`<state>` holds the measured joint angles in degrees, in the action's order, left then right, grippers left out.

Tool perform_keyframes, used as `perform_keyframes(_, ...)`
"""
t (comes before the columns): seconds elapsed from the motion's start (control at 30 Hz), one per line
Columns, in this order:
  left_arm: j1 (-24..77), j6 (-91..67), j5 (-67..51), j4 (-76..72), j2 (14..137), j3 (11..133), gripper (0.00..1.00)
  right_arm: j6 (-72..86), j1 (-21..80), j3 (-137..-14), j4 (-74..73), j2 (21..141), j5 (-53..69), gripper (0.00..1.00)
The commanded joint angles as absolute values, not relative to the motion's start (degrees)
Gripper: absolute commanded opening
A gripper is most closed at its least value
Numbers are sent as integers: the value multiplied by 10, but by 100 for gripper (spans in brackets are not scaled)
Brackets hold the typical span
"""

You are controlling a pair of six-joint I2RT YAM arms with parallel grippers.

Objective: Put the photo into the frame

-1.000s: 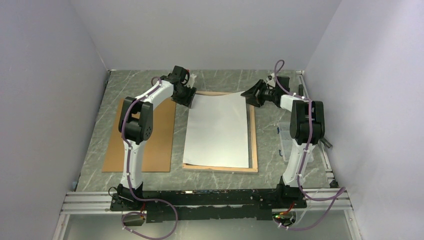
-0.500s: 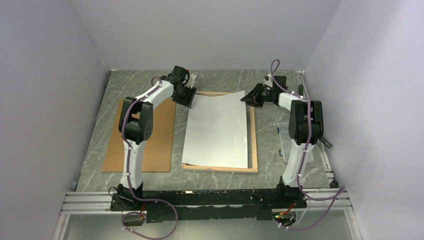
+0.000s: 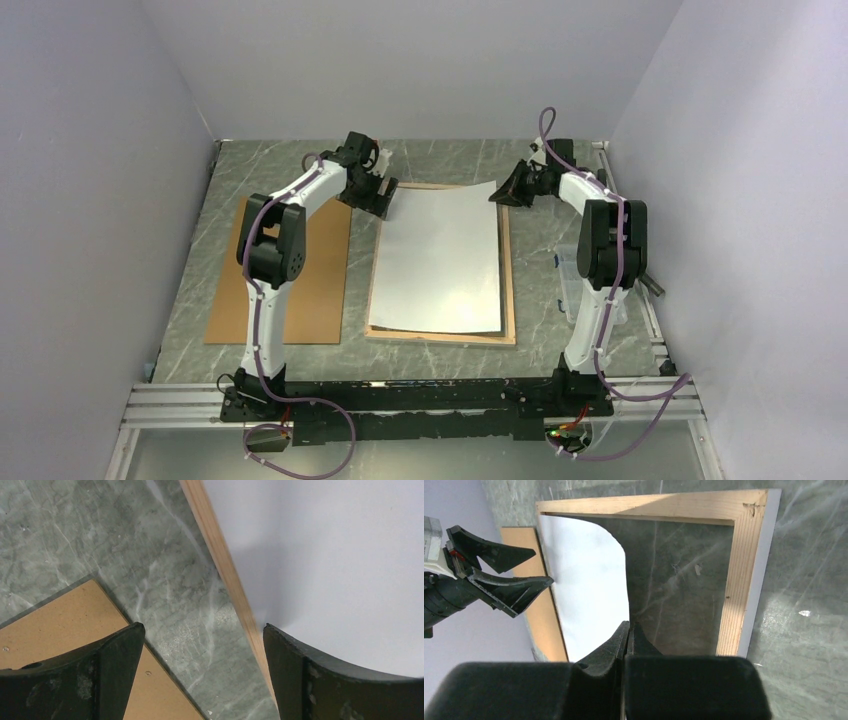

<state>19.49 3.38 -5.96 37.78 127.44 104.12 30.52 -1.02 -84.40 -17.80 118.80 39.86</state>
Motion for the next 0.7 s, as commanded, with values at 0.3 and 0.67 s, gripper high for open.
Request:
perform_keyframes(0.3,189,45,-56,381,1217,1007,94,236,-10,-939,-269,1174,381,0)
perform_keyframes(0.67,189,45,-65,384,1212,1005,90,295,-10,-859,-177,1146,364,0)
